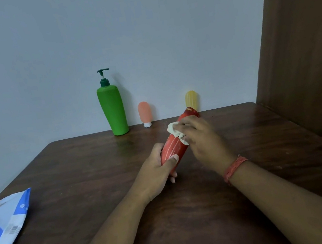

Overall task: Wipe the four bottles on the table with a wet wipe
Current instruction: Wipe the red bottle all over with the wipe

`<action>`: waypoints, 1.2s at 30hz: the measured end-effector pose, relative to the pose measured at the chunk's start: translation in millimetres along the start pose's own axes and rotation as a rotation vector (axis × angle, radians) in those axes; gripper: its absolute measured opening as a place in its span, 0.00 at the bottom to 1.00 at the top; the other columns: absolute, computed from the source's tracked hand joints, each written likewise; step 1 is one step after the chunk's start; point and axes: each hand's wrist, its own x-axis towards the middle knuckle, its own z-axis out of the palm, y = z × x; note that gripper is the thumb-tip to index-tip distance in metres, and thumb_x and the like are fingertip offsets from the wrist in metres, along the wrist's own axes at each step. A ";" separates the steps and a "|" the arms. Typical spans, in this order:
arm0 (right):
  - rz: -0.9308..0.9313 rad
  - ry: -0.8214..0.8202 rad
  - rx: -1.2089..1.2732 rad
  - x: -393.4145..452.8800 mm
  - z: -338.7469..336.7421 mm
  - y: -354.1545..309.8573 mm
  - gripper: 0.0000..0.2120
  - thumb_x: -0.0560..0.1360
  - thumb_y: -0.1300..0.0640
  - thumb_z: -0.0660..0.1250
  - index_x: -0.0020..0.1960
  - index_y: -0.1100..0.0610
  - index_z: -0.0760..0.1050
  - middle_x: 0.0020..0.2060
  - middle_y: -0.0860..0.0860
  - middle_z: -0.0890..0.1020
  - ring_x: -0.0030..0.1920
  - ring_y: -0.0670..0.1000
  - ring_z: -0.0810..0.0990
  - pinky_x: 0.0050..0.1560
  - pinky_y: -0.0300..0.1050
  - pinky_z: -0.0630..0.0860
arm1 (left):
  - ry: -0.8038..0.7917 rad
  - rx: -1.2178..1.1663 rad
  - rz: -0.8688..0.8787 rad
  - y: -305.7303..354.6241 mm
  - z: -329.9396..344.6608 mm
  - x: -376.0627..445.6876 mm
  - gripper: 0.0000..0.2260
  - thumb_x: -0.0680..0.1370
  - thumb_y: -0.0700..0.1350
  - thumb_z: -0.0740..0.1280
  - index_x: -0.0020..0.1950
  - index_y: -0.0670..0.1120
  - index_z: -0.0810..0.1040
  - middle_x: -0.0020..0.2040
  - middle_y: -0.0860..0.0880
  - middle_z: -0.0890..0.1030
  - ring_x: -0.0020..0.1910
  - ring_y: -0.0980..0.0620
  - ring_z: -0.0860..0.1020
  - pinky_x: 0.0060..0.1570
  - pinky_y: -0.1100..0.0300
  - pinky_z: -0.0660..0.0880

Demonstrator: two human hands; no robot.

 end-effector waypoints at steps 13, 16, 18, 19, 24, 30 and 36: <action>-0.117 -0.078 -0.125 3.3 -3.3 1.9 0.23 0.70 0.70 0.68 0.62 0.52 0.79 0.57 0.48 0.77 0.56 0.53 0.76 0.54 0.51 0.78 | 0.158 0.433 0.244 -4.3 2.3 2.8 0.11 0.81 0.49 0.66 0.62 0.53 0.69 0.54 0.55 0.74 0.51 0.55 0.75 0.47 0.61 0.70; 0.059 0.047 -0.184 3.3 -7.6 12.6 0.22 0.70 0.70 0.68 0.60 0.53 0.79 0.55 0.49 0.77 0.54 0.54 0.76 0.53 0.53 0.80 | 0.153 0.479 0.235 -1.5 5.2 2.1 0.11 0.82 0.51 0.65 0.62 0.54 0.68 0.54 0.55 0.74 0.51 0.55 0.75 0.48 0.60 0.72; 0.074 0.030 -0.179 3.0 -6.0 12.5 0.21 0.71 0.70 0.70 0.61 0.53 0.79 0.56 0.50 0.76 0.55 0.53 0.76 0.55 0.52 0.80 | 0.143 0.488 0.207 -2.4 5.0 1.4 0.12 0.82 0.51 0.65 0.63 0.52 0.68 0.55 0.55 0.74 0.51 0.54 0.76 0.49 0.58 0.73; 0.044 -0.015 -0.142 2.3 -3.9 8.9 0.22 0.71 0.70 0.70 0.62 0.54 0.79 0.57 0.50 0.76 0.57 0.53 0.76 0.57 0.51 0.79 | 0.151 0.488 0.209 -3.7 4.5 1.8 0.12 0.81 0.51 0.66 0.62 0.52 0.69 0.54 0.54 0.75 0.51 0.54 0.76 0.49 0.57 0.74; -0.152 -0.136 -0.093 -1.0 1.9 -13.8 0.23 0.70 0.71 0.70 0.62 0.54 0.78 0.56 0.49 0.76 0.55 0.51 0.77 0.54 0.44 0.77 | 0.192 0.413 0.221 -4.7 3.0 3.4 0.12 0.80 0.47 0.67 0.63 0.51 0.70 0.53 0.54 0.77 0.50 0.55 0.76 0.49 0.57 0.74; 0.169 0.090 -0.085 1.8 -1.5 31.3 0.13 0.75 0.63 0.69 0.56 0.49 0.76 0.53 0.51 0.76 0.52 0.53 0.78 0.50 0.52 0.80 | 0.172 0.514 0.204 -0.1 5.6 0.4 0.14 0.82 0.52 0.65 0.65 0.51 0.68 0.54 0.56 0.73 0.50 0.55 0.75 0.49 0.60 0.72; -0.088 -0.081 -0.001 -4.1 13.9 -5.2 0.11 0.77 0.60 0.68 0.57 0.48 0.74 0.51 0.48 0.75 0.49 0.47 0.76 0.48 0.44 0.79 | 0.199 0.412 0.190 -3.1 1.7 2.3 0.11 0.81 0.48 0.67 0.61 0.51 0.70 0.52 0.55 0.77 0.50 0.55 0.77 0.49 0.56 0.75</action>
